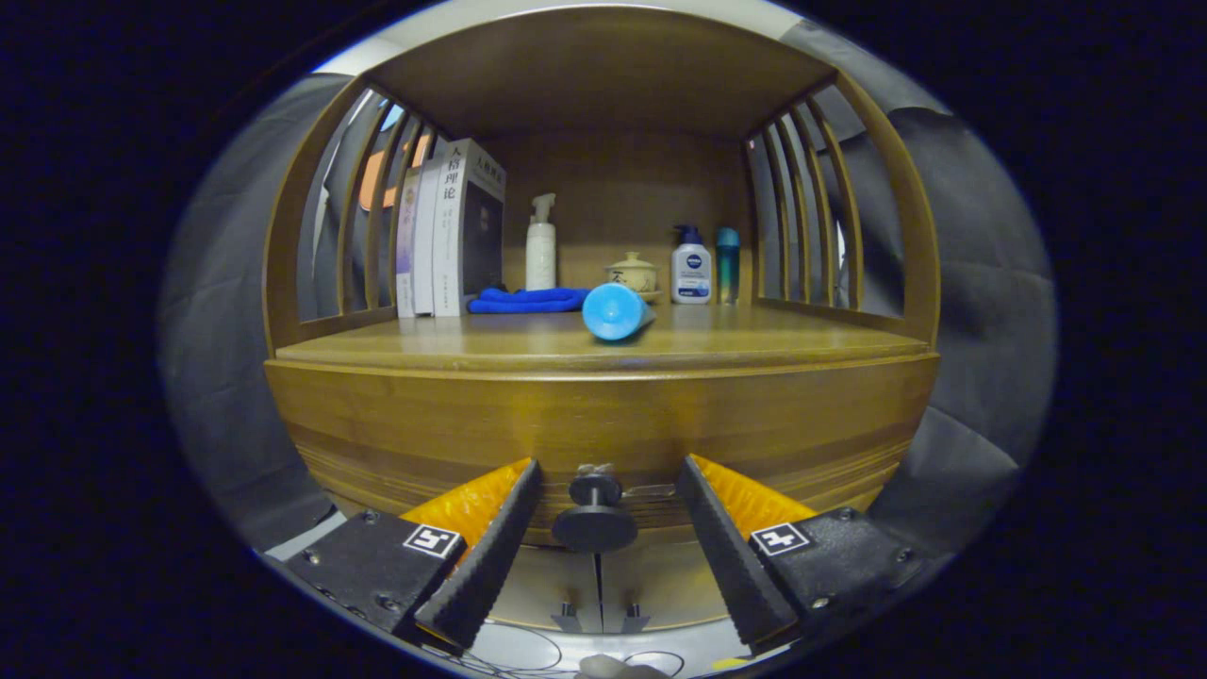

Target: Pull open the drawer, take out the items inside it, and place them on the countertop above the cabinet.

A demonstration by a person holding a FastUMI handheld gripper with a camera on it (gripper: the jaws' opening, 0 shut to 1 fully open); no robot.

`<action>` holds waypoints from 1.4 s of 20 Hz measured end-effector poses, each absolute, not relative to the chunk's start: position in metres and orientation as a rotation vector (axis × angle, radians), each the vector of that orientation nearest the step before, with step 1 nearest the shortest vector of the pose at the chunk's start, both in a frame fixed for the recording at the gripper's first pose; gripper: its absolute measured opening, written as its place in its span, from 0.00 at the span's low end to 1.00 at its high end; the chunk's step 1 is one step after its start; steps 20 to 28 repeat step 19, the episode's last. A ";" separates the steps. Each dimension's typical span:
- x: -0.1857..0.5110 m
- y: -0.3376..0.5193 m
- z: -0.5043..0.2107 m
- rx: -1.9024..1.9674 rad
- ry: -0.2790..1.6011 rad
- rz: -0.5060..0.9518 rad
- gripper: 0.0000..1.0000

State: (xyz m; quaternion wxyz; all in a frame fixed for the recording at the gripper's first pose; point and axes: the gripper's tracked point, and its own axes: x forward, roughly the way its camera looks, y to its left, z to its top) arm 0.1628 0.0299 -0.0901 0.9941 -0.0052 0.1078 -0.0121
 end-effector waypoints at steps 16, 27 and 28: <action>0.015 -0.029 -0.008 0.000 0.062 -0.068 0.97; 0.014 -0.030 0.002 -0.035 0.025 -0.083 0.97; 0.014 -0.030 0.002 -0.035 0.025 -0.083 0.97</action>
